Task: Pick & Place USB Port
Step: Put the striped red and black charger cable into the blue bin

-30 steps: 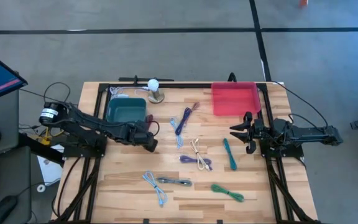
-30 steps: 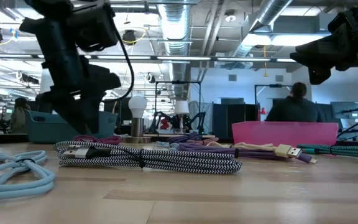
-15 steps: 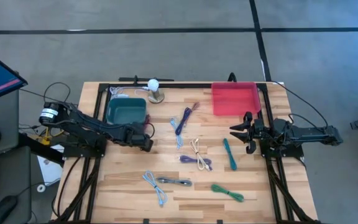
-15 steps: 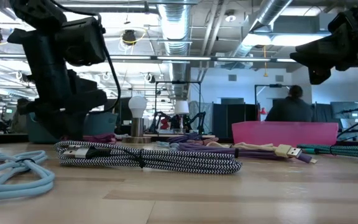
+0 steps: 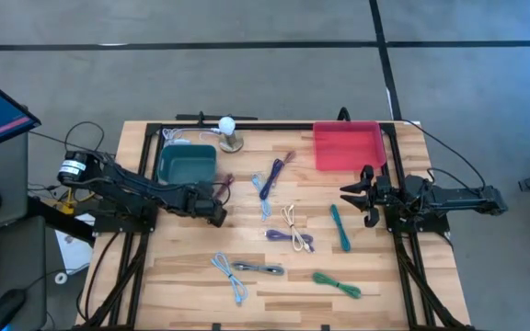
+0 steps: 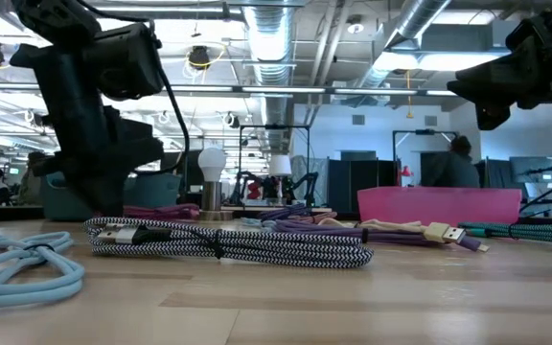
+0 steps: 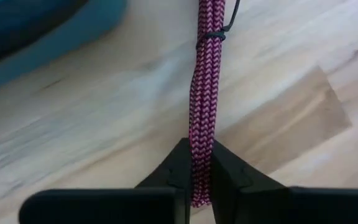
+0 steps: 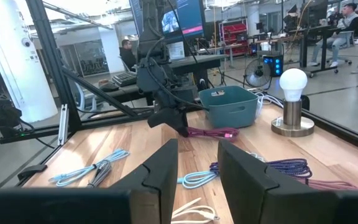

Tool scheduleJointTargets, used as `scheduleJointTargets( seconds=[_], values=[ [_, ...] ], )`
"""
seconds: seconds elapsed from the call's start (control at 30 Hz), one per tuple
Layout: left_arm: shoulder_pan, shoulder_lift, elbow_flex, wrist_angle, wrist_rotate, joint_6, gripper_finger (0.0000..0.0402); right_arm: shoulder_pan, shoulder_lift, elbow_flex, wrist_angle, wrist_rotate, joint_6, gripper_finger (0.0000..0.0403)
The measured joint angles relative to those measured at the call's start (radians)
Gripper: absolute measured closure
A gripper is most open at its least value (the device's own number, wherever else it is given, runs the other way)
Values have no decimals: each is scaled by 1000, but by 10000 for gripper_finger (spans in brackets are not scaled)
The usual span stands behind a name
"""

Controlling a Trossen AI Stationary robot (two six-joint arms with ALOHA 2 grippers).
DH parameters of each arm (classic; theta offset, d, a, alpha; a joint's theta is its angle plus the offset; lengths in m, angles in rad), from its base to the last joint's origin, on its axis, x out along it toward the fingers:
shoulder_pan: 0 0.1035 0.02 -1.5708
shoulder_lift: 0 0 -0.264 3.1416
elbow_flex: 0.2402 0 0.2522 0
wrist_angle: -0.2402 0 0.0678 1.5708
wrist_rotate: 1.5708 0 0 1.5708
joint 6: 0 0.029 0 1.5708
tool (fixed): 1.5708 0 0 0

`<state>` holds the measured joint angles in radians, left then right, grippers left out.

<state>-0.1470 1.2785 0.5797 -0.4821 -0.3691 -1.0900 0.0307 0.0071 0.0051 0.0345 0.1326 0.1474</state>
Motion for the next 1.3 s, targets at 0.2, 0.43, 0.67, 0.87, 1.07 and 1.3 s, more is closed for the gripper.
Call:
scheduleJointTargets(
  seconds=[0.2, 0.43, 0.67, 0.87, 1.07, 1.3],
  values=[
    [-34, 0, 25, 79, -9, 109, 375, 0, 0, 0, 0, 0, 0, 295],
    [-43, 0, 148, 83, -41, 327, 375, 0, 0, 0, 0, 0, 0, 295],
    [-25, -55, 269, -171, -126, 432, 375, 0, 0, 0, 1, 0, 1, 295],
    [-25, -167, 318, -392, -248, 429, 375, 0, 0, 0, 0, 0, 2, 295],
    [-10, -287, 318, -554, -344, 423, 375, 0, 0, 0, 1, 0, 2, 295],
    [64, -321, 318, -755, -347, 376, 375, 0, 0, 0, 1, 1, 2, 295]
  ],
)
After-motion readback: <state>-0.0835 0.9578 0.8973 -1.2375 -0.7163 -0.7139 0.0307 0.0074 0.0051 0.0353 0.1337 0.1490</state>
